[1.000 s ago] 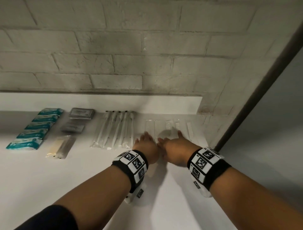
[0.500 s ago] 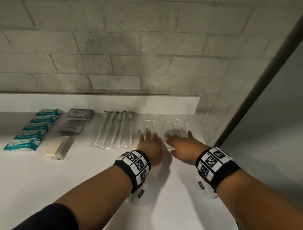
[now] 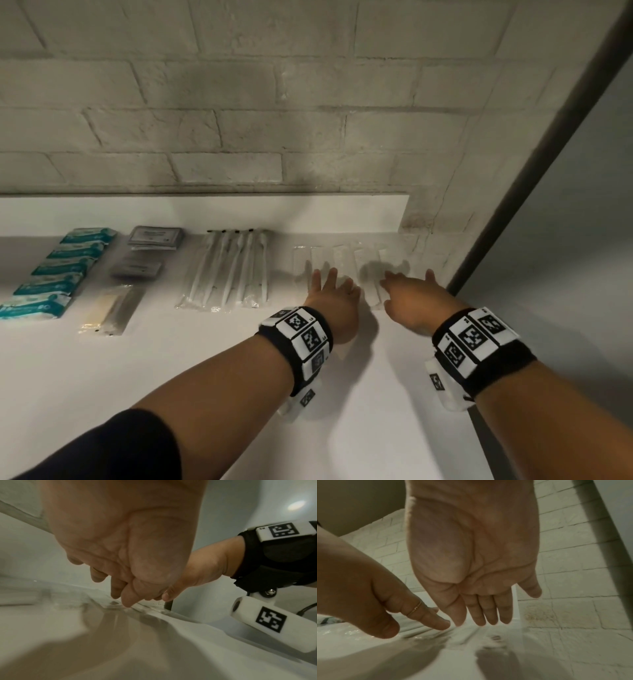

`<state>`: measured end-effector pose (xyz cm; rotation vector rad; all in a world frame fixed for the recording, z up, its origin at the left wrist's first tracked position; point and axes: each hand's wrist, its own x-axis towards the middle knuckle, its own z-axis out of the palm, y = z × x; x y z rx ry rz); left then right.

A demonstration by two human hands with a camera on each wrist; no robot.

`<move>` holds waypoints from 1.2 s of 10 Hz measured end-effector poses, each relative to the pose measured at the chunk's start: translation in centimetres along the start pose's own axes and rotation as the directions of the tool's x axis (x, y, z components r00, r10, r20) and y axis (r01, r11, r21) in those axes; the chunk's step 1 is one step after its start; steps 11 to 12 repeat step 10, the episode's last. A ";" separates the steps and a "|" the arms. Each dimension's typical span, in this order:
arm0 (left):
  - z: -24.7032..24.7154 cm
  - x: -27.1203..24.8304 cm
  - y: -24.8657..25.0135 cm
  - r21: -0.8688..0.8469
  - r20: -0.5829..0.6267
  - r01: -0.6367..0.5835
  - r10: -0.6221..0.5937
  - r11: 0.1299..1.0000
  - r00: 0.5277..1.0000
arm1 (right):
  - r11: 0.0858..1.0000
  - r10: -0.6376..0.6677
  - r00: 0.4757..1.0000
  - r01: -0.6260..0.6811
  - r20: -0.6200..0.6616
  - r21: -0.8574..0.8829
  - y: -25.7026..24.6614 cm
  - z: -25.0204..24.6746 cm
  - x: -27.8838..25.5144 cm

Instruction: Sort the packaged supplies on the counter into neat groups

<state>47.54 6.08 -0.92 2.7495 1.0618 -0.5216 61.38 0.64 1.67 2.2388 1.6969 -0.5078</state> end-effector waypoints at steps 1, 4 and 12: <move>-0.2 0.4 1.1 -0.001 0.005 -0.072 0.072 0.997 0.997 | 0.997 0.071 0.994 -0.074 0.082 0.036 0.7 0.2 0.2; -0.3 1.1 2.1 0.052 0.049 -0.031 0.029 0.998 0.998 | 0.993 -0.001 0.998 -0.007 0.066 0.116 1.4 0.7 0.1; 2.4 -13.2 -0.7 -0.182 -0.141 -0.148 0.124 0.972 0.982 | 0.947 -0.152 0.982 0.113 0.110 0.300 -0.2 2.4 -13.8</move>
